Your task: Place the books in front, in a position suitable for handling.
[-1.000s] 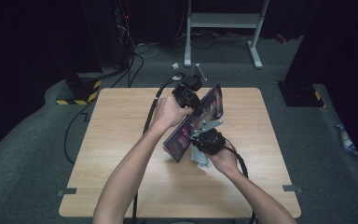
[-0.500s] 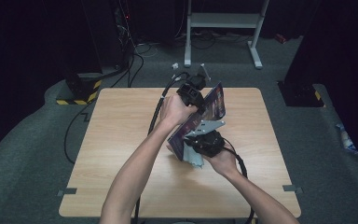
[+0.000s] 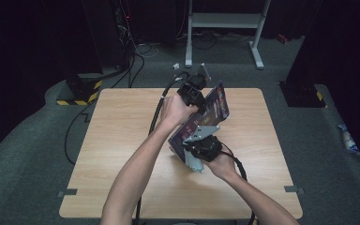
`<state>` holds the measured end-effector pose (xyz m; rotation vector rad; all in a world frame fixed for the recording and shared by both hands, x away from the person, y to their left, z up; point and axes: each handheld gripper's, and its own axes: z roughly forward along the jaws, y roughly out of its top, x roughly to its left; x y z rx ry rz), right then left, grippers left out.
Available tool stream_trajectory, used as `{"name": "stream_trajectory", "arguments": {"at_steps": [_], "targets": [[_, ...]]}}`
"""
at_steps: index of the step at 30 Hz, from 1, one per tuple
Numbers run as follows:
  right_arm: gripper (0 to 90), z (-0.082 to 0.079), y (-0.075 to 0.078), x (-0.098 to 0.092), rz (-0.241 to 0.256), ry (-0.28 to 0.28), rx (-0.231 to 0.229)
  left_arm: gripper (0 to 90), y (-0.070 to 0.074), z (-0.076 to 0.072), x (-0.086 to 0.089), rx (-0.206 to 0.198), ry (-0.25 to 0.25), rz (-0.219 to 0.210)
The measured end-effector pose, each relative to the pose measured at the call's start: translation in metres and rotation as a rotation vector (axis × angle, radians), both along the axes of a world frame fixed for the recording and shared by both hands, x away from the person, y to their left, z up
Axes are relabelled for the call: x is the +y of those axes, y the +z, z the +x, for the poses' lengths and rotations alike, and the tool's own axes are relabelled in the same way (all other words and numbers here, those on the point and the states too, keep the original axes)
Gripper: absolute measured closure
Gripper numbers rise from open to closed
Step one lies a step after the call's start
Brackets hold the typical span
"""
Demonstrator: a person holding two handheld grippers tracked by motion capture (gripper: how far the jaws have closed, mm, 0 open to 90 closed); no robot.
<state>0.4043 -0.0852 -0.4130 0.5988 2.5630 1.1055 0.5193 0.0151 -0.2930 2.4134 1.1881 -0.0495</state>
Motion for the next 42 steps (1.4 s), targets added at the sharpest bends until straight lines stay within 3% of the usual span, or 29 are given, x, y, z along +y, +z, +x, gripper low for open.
{"name": "stream_trajectory", "arguments": {"at_steps": [5, 8, 13, 16, 23, 26, 29, 35, 42], "targets": [[84.2, 0.011, -0.013, -0.006, -0.034, -0.044, 0.034, 83.2, 0.0, -0.001, 0.001, 0.004, 0.003, -0.005], [84.2, 0.018, -0.017, -0.008, -0.066, -0.065, 0.04, 83.1, 0.0, -0.002, 0.001, 0.005, -0.005, 0.005], [84.2, 0.027, -0.02, -0.013, -0.08, -0.097, 0.067, 83.2, -0.001, -0.004, 0.0, 0.003, -0.015, 0.006], [84.2, 0.028, -0.021, -0.014, -0.1, -0.099, 0.053, 83.2, -0.001, -0.005, 0.0, 0.003, -0.015, 0.002], [84.2, 0.046, -0.023, -0.038, -0.055, -0.202, 0.069, 83.2, 0.001, -0.008, 0.003, 0.012, -0.02, -0.006], [84.2, 0.047, -0.022, -0.042, -0.05, -0.216, 0.071, 83.2, 0.002, -0.007, 0.004, 0.013, -0.017, -0.014], [84.2, 0.04, -0.021, -0.036, -0.063, -0.182, 0.061, 83.2, 0.002, -0.006, 0.002, 0.012, -0.008, -0.023], [84.2, 0.015, -0.017, -0.014, -0.057, -0.059, 0.037, 83.2, 0.0, -0.004, 0.001, 0.011, 0.0, -0.02], [84.2, -0.005, 0.016, 0.002, 0.022, 0.041, -0.023, 83.1, 0.0, -0.004, -0.001, -0.002, -0.001, -0.007]]}}
